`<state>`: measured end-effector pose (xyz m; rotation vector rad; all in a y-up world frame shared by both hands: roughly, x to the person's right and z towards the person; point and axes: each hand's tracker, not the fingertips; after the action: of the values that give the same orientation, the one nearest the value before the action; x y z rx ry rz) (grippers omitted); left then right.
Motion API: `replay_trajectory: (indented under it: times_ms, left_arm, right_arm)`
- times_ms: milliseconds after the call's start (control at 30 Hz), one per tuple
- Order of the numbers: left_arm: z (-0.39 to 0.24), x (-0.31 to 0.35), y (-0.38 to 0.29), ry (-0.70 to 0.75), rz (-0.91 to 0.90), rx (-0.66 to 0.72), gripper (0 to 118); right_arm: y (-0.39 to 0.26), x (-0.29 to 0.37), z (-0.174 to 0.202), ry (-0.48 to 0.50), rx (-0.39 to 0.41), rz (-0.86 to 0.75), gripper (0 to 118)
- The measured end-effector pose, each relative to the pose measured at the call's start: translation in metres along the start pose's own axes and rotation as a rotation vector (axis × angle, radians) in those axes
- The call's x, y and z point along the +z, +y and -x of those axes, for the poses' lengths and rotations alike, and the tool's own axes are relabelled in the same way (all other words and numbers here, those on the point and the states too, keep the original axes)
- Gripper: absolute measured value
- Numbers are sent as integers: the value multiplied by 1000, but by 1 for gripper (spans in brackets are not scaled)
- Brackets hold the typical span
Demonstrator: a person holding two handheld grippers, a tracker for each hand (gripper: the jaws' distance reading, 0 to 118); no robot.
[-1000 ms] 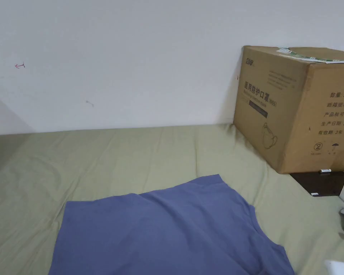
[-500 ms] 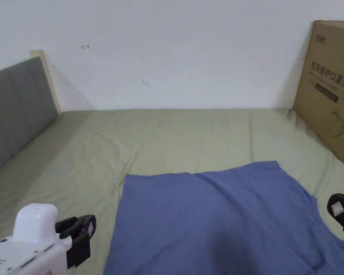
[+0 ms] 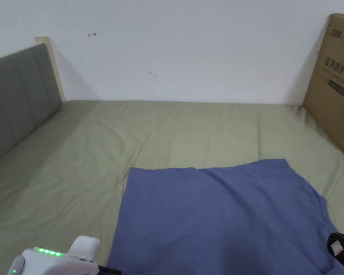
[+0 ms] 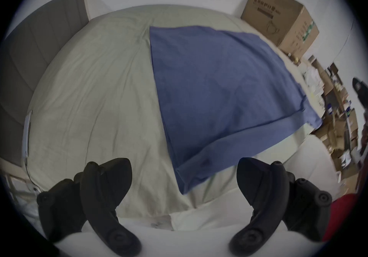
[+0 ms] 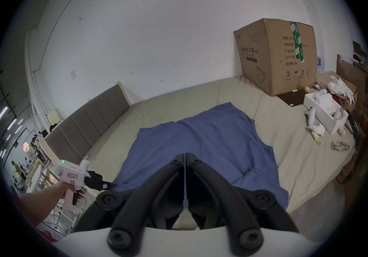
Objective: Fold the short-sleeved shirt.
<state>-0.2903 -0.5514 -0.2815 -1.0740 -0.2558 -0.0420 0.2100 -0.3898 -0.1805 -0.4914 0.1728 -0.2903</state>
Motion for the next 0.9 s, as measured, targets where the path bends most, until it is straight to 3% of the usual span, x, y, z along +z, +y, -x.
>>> replay_trajectory:
  times_ms: [67,100,133,167,233,267,367,467,500,533,567,600,633,667,800,833,900]
  left_arm:
    - [-4,-12,-2,-11,12,-29,106]
    - [-5,-15,-3,-32,17,-43,93]
    - [-10,-18,-3,-77,40,-51,67]
    - [-13,-20,-6,-77,43,-59,32]
    - [-18,-12,-11,-24,-30,-118,19]
    - [-17,-6,-13,-44,-73,-96,5]
    - [-19,22,-25,-57,-268,-6,5]
    - [-24,40,-33,-65,-367,25,5]
    - [-26,42,-34,-63,-365,25,5]
    - [-27,43,-35,-64,-359,27,5]
    - [-28,42,-33,-70,-349,34,5]
    - [-29,41,-33,-71,-339,37,5]
    - [-31,40,-33,-65,-334,33,5]
    - [-35,41,-34,-59,-333,21,5]
    - [-46,45,-35,-38,-342,-8,5]
    - [-47,45,-34,-40,-329,-2,5]
    - [-51,46,-34,-25,-315,0,5]
  right_arm:
    - [-1,-3,-4,-5,-14,12,1]
    - [-1,-5,-5,-12,-16,20,1]
    - [-1,-7,-6,-22,-16,28,1]
    - [-3,-8,-8,-31,-16,34,1]
    - [-3,-10,-14,-47,-19,42,1]
    - [-4,-9,-19,-53,-22,40,1]
    - [-7,-7,-41,-67,-19,36,1]
    - [-16,-18,-83,-211,2,128,4]
    - [-19,-22,-100,-210,-30,179,21]
    - [-22,-26,-116,-203,-68,216,54]
    - [-29,-30,-131,-205,-114,236,106]
    - [-36,-36,-147,-229,-142,272,118]
    - [-44,-43,-163,-268,-160,327,118]
    - [-51,-47,-175,-296,-211,279,118]
    - [-61,-98,-209,-406,-153,482,118]
    - [-87,-75,-213,-421,-141,528,118]
    - [-93,-81,-213,-368,-109,621,117]
